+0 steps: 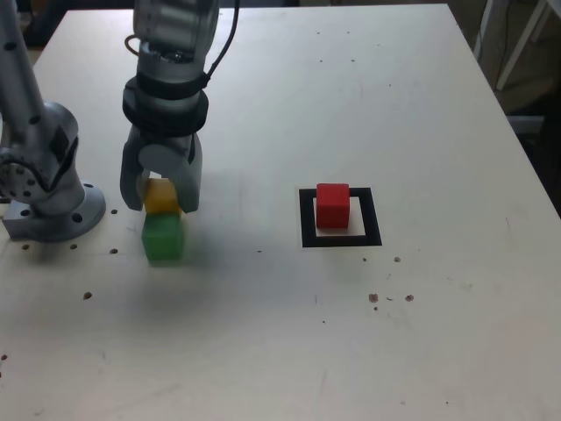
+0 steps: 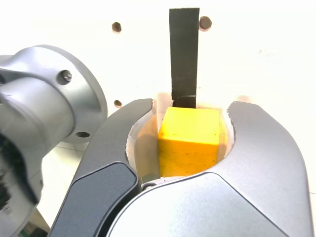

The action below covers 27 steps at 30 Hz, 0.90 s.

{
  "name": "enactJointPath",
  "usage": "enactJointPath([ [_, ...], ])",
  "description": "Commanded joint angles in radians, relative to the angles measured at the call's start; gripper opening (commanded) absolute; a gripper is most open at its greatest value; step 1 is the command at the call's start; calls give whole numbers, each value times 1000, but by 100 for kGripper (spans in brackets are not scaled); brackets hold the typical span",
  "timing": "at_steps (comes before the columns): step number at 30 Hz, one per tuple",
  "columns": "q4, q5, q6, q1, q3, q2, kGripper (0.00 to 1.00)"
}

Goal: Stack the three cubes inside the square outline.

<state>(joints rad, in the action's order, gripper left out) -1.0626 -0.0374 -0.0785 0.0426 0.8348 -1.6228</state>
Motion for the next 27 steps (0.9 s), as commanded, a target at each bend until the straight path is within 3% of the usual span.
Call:
enactJointPath([
  [1, -36, -15, 1, -1, 38, -2, 30],
  [9, -129, -44, 33, -1, 242, -31, 30],
  [27, -307, -28, 78, 17, 683, -235, 30],
])
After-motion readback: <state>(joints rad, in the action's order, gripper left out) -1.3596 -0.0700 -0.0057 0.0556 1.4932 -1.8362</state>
